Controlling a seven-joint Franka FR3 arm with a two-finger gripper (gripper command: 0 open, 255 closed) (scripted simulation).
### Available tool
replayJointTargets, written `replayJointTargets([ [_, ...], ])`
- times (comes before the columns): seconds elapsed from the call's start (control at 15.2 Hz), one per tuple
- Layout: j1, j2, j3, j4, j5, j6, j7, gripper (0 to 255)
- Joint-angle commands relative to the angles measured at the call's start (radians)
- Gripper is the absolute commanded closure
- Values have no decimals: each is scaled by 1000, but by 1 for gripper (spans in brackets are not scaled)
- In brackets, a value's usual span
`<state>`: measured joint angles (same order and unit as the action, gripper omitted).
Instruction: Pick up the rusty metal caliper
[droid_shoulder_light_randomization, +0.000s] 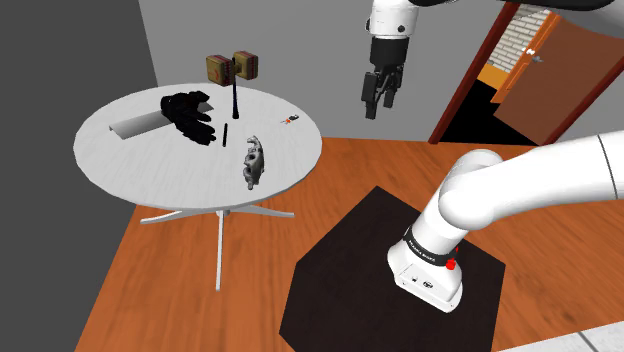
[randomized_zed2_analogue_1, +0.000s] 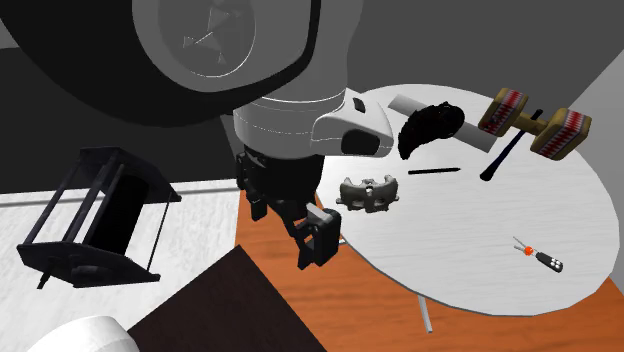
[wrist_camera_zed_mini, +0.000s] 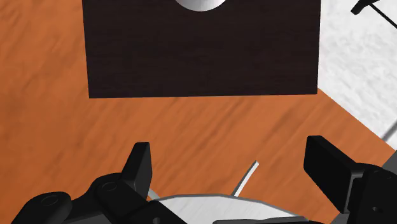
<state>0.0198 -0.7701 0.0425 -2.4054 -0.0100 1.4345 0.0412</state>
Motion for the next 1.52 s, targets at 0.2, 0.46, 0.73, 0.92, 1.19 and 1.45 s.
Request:
replayJointTargets([
  [0.2, -1, 63, 29, -31, 12, 115, 45, 0],
  [0.46, -5, 167, 68, -51, 19, 267, 106, 0],
  [0.73, -13, 290, 104, -46, 13, 412, 170, 0],
  [0.92, -21, 393, 130, -25, -3, 513, 221, 0],
  [1.19, -35, 540, 159, 24, -42, 633, 297, 0],
  [1.45, -45, 692, 179, 98, -102, 729, 382, 0],
])
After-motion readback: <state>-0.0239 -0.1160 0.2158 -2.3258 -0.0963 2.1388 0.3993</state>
